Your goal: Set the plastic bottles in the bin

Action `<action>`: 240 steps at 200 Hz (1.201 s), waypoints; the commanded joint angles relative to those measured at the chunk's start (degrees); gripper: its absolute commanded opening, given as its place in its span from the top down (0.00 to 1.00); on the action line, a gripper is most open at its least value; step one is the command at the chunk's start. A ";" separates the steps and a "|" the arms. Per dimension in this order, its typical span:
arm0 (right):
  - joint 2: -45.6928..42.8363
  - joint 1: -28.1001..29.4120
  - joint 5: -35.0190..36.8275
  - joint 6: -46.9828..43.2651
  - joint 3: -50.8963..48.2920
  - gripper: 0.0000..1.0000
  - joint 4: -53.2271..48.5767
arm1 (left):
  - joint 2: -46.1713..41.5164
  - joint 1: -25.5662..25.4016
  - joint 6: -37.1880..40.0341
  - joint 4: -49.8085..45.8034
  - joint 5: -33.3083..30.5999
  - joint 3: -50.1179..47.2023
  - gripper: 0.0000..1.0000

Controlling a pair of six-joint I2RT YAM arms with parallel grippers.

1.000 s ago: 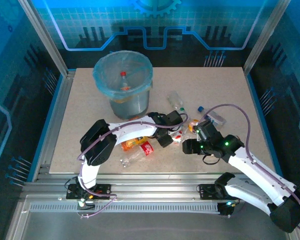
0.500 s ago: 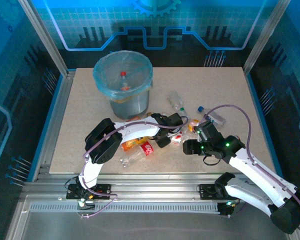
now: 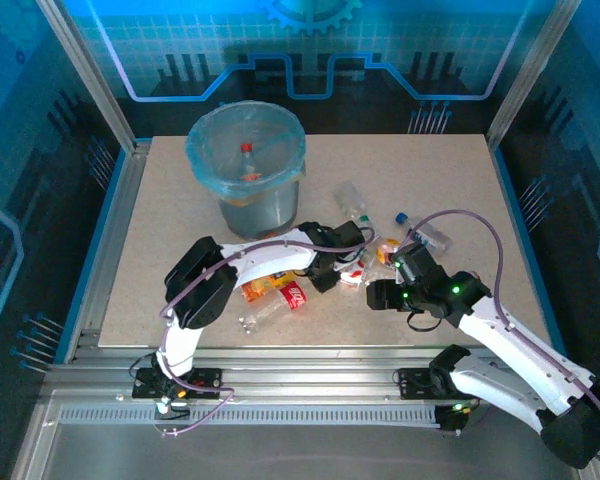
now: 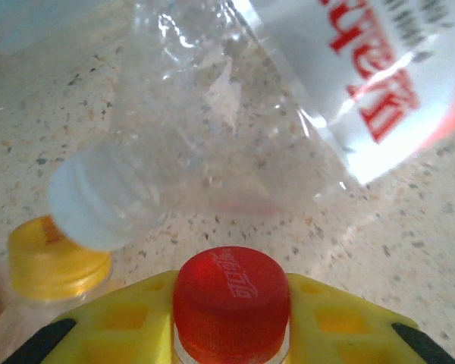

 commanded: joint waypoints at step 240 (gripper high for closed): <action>6.94 12.76 -8.57 -22.80 27.72 0.23 27.17 | -39.38 8.47 -2.40 21.91 3.11 9.56 1.00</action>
